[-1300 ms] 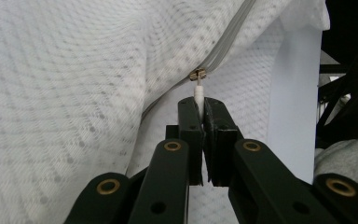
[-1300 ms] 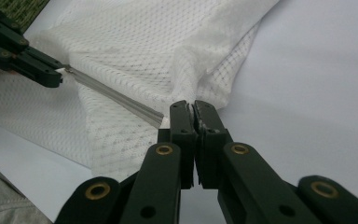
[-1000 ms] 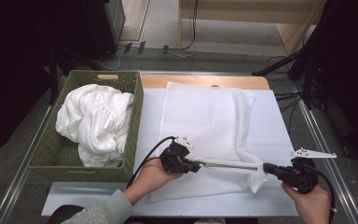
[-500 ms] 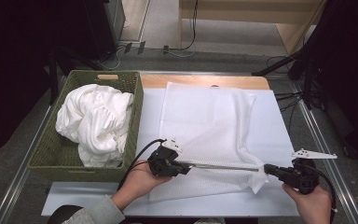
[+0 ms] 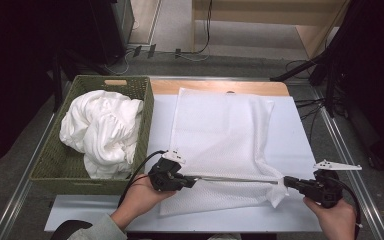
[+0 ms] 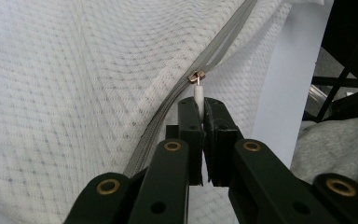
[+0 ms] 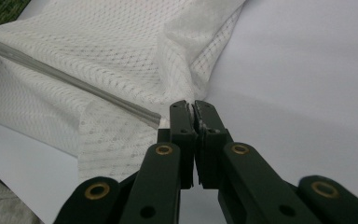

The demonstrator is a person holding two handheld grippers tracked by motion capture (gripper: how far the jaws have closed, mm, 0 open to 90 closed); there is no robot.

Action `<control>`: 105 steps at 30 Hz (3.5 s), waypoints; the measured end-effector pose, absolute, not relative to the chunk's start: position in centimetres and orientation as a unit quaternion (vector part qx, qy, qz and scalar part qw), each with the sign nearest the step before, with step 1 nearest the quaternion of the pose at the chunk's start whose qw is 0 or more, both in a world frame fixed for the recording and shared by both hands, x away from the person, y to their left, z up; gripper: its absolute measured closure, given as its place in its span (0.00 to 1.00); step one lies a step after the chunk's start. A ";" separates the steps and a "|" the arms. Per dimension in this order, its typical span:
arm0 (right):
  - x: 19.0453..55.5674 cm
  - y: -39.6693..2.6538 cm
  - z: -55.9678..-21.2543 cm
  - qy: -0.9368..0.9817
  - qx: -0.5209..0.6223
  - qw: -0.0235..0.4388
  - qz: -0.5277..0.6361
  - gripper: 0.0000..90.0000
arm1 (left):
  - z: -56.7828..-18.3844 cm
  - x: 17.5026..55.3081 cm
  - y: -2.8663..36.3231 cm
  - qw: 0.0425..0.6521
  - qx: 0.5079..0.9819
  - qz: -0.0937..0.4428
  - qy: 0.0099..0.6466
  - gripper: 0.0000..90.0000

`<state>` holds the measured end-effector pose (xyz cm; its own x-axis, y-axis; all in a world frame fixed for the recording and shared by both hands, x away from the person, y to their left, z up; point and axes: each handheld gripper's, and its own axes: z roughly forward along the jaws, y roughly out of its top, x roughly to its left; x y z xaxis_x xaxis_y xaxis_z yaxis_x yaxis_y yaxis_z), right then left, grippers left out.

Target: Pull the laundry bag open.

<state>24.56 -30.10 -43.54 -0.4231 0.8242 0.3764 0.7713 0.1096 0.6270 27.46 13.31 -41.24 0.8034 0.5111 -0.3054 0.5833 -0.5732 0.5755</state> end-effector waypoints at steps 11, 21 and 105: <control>24.5 -30.9 -43.8 0.743 0.543 0.029 0.391 0.98 | -41.2 25.9 14.4 0.340 0.883 -0.032 0.321 0.97; 24.6 -31.5 -43.9 0.743 0.544 0.032 0.390 0.98 | -40.8 24.7 16.5 0.354 0.867 -0.027 0.349 0.97; 25.6 -26.3 -43.5 0.767 0.462 0.087 0.436 0.49 | -40.1 25.1 14.9 0.389 0.860 -0.014 0.330 0.63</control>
<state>25.58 -26.27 -43.47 -0.5579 0.7851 0.2689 0.6330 0.1931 0.7497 25.08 14.91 -40.09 0.7813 0.5575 -0.2806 0.5787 -0.4786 0.6603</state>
